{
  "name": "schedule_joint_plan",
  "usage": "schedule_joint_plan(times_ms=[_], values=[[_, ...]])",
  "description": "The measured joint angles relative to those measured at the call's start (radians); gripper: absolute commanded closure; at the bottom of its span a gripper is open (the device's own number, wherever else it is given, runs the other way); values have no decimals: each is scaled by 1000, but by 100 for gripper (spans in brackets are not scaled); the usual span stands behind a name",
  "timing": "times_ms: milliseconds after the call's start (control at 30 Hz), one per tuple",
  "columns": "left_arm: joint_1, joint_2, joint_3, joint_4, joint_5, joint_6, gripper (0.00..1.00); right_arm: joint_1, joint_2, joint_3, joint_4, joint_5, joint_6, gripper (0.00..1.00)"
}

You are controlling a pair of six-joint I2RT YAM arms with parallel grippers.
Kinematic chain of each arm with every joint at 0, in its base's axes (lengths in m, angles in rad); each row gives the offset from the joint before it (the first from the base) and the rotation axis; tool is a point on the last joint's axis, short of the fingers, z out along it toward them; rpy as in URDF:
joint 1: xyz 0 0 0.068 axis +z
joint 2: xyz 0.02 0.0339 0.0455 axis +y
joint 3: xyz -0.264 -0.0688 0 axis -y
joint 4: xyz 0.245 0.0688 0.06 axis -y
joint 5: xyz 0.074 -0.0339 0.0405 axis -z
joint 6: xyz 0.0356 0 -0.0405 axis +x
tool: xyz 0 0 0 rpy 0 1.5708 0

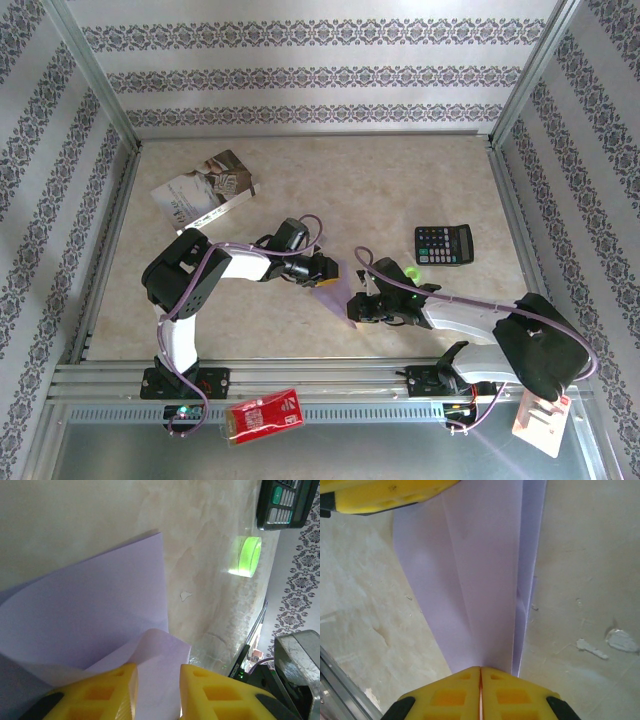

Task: Fold a paper plane with a square sheet of paper (pick it up from the middle)
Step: Fourth fold the wing at the center of the table.

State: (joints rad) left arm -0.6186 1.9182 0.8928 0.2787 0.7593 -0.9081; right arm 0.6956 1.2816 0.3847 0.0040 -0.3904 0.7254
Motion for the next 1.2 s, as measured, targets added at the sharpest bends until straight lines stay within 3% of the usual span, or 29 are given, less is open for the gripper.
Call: schedule_joint_plan(times_ms=[300, 500, 733, 1200], values=[[6, -5, -7, -1, 1, 0, 72, -2, -56, 8, -22, -18, -8, 84], [6, -5, -7, -1, 1, 0, 72, -61, -141, 11, -35, -4, -19, 77], [6, -5, -7, -1, 1, 0, 72, -96, -23, 67, -26, -1, -25, 72], [6, -6, -7, -1, 1, 0, 72, -96, 103, 106, 32, -12, -38, 76]])
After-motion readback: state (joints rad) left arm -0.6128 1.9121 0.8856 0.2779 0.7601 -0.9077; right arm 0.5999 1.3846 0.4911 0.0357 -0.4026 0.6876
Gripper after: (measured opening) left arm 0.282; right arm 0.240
